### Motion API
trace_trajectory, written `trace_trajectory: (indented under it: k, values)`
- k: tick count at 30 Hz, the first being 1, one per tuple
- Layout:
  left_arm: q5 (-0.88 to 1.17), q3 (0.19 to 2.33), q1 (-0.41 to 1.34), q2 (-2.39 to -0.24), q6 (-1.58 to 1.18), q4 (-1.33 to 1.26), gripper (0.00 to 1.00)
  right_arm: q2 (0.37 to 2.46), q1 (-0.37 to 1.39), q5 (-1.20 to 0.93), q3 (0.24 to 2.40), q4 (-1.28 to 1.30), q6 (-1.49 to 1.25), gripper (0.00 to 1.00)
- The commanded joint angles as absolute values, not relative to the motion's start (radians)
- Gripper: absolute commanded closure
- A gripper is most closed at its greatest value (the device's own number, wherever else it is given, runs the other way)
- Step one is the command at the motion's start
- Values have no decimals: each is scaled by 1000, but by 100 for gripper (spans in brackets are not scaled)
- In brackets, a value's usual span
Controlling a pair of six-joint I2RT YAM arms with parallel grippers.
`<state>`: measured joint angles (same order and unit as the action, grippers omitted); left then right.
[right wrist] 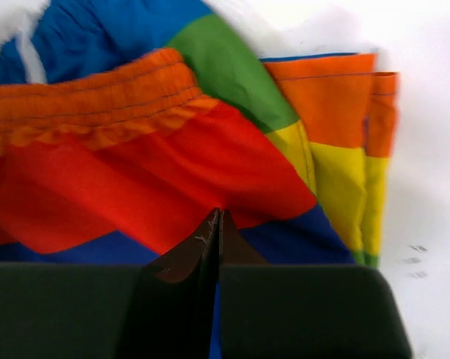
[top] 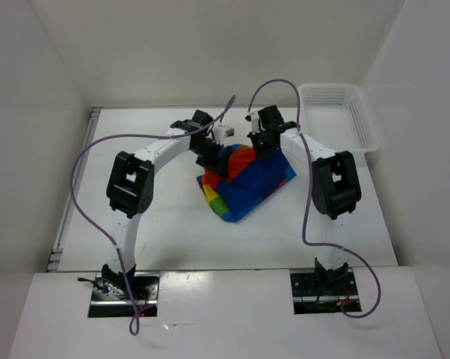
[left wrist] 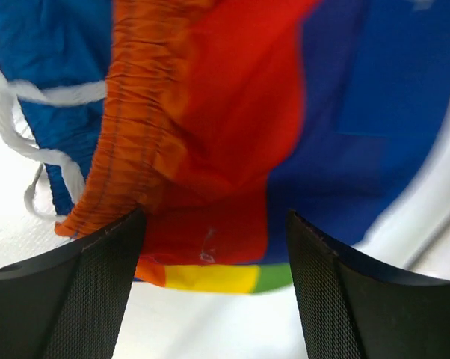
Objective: Fold and stack the shorts
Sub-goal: Fold the shorts
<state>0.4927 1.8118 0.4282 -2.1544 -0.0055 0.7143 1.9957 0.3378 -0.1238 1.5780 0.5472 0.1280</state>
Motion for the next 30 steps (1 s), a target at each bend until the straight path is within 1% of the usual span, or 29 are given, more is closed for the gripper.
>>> trace_trajectory:
  k: [1,6,12,18,19,20,21,22,24,26,27,28,29,30]
  values:
    - [368,1778,422,-2193,0,687,18,2060,342,-155,1594,522,114,97]
    - [324,1709,431,-2203,0,667,18,2189,342,-117,1684,502,78,97]
    - [302,1635,440,-2215,0,649,18,2342,342,-78,1900,483,46,97]
    - [293,1624,440,-2181,0,649,15,2468,422,-67,2248,515,57,98]
    - [293,1615,440,-2181,0,638,15,2488,434,-67,2349,529,57,98]
    - [293,1615,440,-2181,0,638,15,2488,457,-67,2402,538,57,97]
    - [293,1615,440,-2172,0,628,15,2497,466,-67,2505,548,57,95]
    - [281,1606,440,-2172,0,627,15,2497,466,-67,2554,548,37,92]
    - [270,1591,440,-2161,0,605,15,2479,477,-67,2655,575,-15,90]
    - [270,1557,440,-2131,0,580,15,2409,477,-11,2655,575,-31,90]
    - [270,1542,440,-2120,0,580,15,2375,477,11,2595,584,-31,90]
    - [270,1526,431,-2108,0,556,15,2296,465,41,2547,584,-31,90]
    - [270,1510,431,-2079,0,546,18,2251,465,41,2490,584,-31,90]
    - [285,1471,431,-2065,0,537,21,2205,451,52,2358,584,-31,90]
